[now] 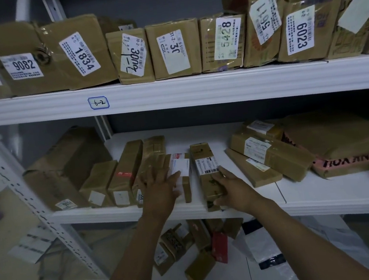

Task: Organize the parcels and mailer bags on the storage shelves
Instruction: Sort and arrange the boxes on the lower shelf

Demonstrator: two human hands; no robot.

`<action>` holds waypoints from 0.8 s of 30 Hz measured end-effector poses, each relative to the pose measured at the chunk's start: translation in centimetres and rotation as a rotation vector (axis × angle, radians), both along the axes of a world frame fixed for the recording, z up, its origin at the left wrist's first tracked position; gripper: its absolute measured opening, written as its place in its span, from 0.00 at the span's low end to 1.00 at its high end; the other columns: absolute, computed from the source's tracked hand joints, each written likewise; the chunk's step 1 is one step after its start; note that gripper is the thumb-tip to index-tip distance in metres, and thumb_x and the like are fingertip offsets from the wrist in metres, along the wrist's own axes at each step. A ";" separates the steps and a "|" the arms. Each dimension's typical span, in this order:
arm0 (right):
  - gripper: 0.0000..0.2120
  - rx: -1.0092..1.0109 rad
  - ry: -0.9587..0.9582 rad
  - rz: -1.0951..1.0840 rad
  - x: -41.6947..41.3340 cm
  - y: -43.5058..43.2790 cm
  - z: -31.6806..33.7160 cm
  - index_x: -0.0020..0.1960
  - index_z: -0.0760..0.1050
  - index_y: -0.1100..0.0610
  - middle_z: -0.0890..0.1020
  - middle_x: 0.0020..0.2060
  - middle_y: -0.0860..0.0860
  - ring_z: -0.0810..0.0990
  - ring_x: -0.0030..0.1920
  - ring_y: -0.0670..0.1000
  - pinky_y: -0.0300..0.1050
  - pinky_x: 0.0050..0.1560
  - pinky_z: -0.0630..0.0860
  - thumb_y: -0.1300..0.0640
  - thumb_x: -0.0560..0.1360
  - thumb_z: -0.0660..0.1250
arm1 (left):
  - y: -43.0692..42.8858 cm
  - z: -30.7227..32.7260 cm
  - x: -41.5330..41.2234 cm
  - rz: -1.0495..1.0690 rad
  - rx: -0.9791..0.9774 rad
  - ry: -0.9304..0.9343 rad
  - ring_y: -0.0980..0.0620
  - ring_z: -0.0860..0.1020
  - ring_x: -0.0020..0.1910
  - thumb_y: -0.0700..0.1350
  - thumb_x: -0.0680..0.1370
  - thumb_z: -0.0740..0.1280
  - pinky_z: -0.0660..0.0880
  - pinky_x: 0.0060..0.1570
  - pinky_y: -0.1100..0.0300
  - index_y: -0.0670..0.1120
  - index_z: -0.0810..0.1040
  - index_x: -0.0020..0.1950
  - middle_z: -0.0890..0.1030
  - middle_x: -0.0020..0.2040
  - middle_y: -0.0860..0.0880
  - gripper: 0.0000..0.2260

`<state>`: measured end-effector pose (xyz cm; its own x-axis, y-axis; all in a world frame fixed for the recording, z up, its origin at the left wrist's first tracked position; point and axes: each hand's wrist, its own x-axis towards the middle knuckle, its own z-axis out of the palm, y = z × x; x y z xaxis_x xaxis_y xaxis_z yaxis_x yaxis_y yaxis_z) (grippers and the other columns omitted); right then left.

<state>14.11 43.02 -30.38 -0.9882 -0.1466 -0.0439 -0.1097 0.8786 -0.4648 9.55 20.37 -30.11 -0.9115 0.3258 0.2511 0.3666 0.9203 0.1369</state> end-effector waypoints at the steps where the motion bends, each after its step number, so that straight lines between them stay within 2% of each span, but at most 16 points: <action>1: 0.42 0.015 0.009 -0.019 -0.4 -0.3 0.0 0.78 0.53 0.53 0.46 0.78 0.52 0.52 0.77 0.50 0.40 0.74 0.53 0.49 0.72 0.73 | -0.2 0.1 0.0 -0.003 0.003 0.007 0.37 0.53 0.76 0.51 0.76 0.69 0.47 0.69 0.30 0.57 0.71 0.71 0.66 0.74 0.49 0.23; 3: 0.42 0.017 0.026 -0.031 -1.2 -1.1 -0.3 0.78 0.53 0.54 0.48 0.78 0.52 0.53 0.77 0.49 0.41 0.74 0.53 0.47 0.72 0.72 | -0.5 -0.1 -0.1 -0.002 0.014 0.024 0.35 0.61 0.73 0.49 0.73 0.72 0.55 0.66 0.29 0.55 0.76 0.67 0.73 0.70 0.48 0.22; 5: 0.41 -0.011 0.031 -0.019 -1.8 -1.7 -0.6 0.78 0.54 0.54 0.49 0.78 0.52 0.51 0.77 0.48 0.36 0.73 0.50 0.48 0.72 0.72 | -0.8 -0.5 -0.3 0.000 0.016 0.053 0.33 0.67 0.70 0.47 0.71 0.75 0.61 0.62 0.28 0.53 0.80 0.63 0.78 0.65 0.48 0.21; 8: 0.40 -0.088 -0.004 0.017 -2.4 -1.8 -0.6 0.78 0.53 0.54 0.49 0.78 0.51 0.49 0.77 0.46 0.26 0.65 0.45 0.53 0.74 0.72 | -1.2 -0.4 -0.9 -0.002 0.002 0.076 0.34 0.72 0.66 0.48 0.68 0.77 0.68 0.58 0.30 0.54 0.82 0.59 0.81 0.60 0.51 0.19; 12: 0.36 -0.128 -0.013 -0.016 -3.1 -1.5 -0.7 0.77 0.56 0.55 0.49 0.78 0.52 0.52 0.77 0.47 0.25 0.65 0.45 0.58 0.75 0.71 | -1.6 -0.5 -1.3 -0.050 -0.043 0.133 0.34 0.77 0.59 0.47 0.61 0.82 0.74 0.50 0.33 0.52 0.85 0.53 0.84 0.53 0.51 0.22; 16: 0.34 -0.139 0.020 -0.028 -3.1 -2.1 -0.9 0.75 0.61 0.55 0.52 0.78 0.54 0.55 0.76 0.48 0.28 0.67 0.47 0.59 0.74 0.72 | -1.9 -0.9 -1.7 -0.052 -0.055 0.166 0.34 0.77 0.59 0.46 0.61 0.82 0.73 0.52 0.34 0.52 0.85 0.53 0.84 0.54 0.50 0.21; 18: 0.33 -0.128 0.038 -0.034 -3.0 -2.3 -1.1 0.75 0.62 0.54 0.52 0.78 0.53 0.55 0.76 0.48 0.28 0.68 0.48 0.58 0.74 0.72 | -2.0 -0.8 -1.8 -0.056 -0.033 0.136 0.35 0.75 0.62 0.46 0.64 0.80 0.70 0.55 0.34 0.52 0.84 0.55 0.83 0.57 0.51 0.20; 21: 0.33 -0.087 0.043 -0.038 -3.1 -2.4 -1.1 0.76 0.61 0.53 0.51 0.78 0.53 0.55 0.76 0.49 0.29 0.69 0.48 0.57 0.75 0.71 | -1.8 -0.3 -1.7 -0.052 -0.025 0.038 0.40 0.60 0.75 0.52 0.77 0.68 0.54 0.69 0.39 0.55 0.73 0.69 0.71 0.72 0.54 0.21; 22: 0.33 -0.068 0.038 -0.032 -3.2 -2.4 -1.1 0.76 0.60 0.53 0.50 0.78 0.53 0.54 0.77 0.49 0.30 0.69 0.47 0.57 0.75 0.71 | -1.8 -0.2 -1.7 -0.058 -0.026 0.021 0.43 0.55 0.76 0.53 0.79 0.64 0.51 0.72 0.41 0.55 0.69 0.72 0.66 0.74 0.54 0.21; 24: 0.35 -0.017 0.013 -0.010 -3.3 -2.4 -0.7 0.77 0.58 0.52 0.49 0.78 0.54 0.52 0.77 0.49 0.30 0.69 0.46 0.56 0.75 0.70 | -1.5 0.2 -1.5 -0.086 -0.021 0.009 0.44 0.55 0.76 0.56 0.80 0.61 0.50 0.73 0.41 0.54 0.66 0.74 0.64 0.75 0.52 0.23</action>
<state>10.78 40.64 -31.12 -0.9901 -0.1377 -0.0286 -0.1074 0.8716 -0.4783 8.07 18.92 -29.87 -0.8777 0.4083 0.2510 0.4457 0.8879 0.1142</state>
